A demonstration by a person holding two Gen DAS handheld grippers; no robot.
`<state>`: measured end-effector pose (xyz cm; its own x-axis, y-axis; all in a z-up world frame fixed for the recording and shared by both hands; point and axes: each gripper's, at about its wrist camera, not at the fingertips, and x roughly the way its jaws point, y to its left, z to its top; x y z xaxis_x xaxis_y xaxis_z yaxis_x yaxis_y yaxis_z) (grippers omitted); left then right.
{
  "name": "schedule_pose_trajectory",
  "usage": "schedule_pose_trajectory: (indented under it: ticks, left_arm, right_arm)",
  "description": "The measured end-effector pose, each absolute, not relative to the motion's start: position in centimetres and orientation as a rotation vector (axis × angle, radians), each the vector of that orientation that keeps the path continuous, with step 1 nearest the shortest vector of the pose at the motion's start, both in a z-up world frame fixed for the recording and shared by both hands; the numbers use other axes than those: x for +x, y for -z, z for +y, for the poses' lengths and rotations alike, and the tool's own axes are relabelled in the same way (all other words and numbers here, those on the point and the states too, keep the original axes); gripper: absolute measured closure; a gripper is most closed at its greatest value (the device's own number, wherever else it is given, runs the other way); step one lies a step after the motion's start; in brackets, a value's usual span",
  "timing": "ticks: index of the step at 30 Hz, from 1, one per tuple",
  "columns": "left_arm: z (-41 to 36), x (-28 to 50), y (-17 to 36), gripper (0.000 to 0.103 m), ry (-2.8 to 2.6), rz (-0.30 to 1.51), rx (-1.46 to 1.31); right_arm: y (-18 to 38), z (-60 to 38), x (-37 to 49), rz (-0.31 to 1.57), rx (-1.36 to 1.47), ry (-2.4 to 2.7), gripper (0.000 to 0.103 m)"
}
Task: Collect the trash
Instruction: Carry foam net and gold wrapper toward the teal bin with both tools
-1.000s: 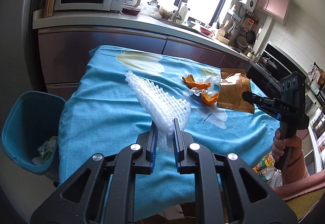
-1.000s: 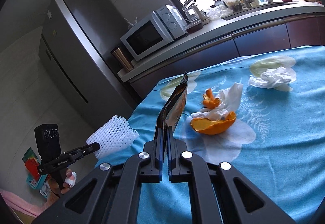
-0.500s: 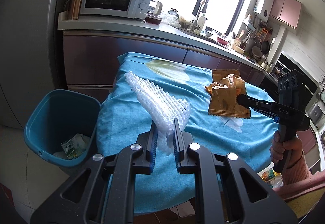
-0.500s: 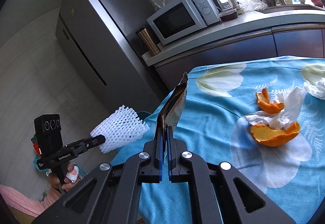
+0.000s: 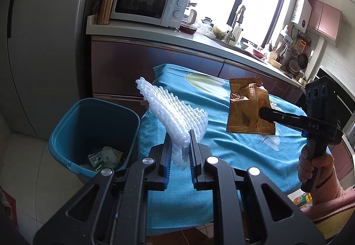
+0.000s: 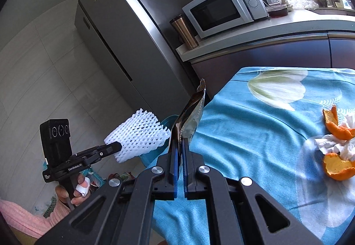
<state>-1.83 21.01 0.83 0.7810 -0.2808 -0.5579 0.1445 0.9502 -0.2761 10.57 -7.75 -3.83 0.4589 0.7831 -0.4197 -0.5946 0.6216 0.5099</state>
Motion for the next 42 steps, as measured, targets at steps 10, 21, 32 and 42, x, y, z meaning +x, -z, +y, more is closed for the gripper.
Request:
schedule_pose_trajectory:
  ticks: [10, 21, 32, 42]
  left_arm:
    - [22.9, -2.0, -0.5, 0.088, 0.173, 0.636, -0.233]
    - [24.6, -2.1, 0.0, 0.088, 0.123, 0.642, -0.241]
    - [25.3, -2.2, 0.1, 0.088, 0.092, 0.641, -0.246]
    - [26.1, -2.0, 0.6, 0.088, 0.061, 0.652, -0.253]
  right_arm:
    - [4.1, -5.5, 10.9, 0.699, 0.286, -0.915, 0.100]
    - [3.9, -2.6, 11.0, 0.712, 0.254, -0.966, 0.100]
    - [4.0, -1.1, 11.4, 0.733, 0.241, -0.994, 0.100]
    - [3.9, 0.2, 12.0, 0.748, 0.230, -1.011, 0.100]
